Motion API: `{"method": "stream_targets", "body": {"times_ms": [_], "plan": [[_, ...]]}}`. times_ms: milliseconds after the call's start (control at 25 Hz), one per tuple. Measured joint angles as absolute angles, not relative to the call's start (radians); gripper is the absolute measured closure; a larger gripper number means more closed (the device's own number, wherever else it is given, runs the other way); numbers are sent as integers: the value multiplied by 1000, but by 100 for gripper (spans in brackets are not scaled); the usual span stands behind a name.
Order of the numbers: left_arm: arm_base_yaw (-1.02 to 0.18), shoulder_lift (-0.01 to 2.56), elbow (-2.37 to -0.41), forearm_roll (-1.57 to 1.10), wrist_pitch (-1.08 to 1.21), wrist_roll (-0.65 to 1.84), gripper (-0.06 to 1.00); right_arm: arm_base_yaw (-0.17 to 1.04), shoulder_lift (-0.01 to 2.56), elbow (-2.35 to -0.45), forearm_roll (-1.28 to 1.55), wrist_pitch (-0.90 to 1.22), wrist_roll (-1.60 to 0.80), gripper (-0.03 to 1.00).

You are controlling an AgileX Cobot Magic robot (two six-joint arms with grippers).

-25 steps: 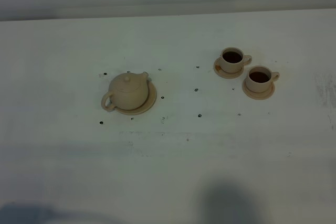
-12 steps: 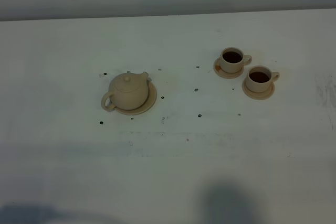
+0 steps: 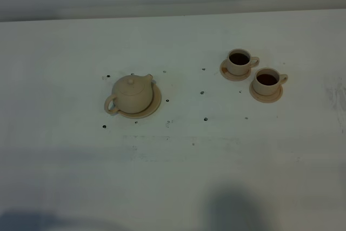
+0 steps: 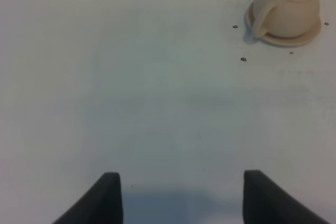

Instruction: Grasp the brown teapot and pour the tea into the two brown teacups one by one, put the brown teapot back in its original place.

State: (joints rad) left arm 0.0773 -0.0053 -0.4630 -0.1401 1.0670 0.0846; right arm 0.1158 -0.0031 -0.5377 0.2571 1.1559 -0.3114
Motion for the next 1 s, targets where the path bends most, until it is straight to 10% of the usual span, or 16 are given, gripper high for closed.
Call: {"method": "stream_targets", "body": {"times_ms": [1000], "plan": [[77, -5, -463, -140, 1067, 85, 47, 52, -3, -538, 273, 1156, -311, 75]]}}
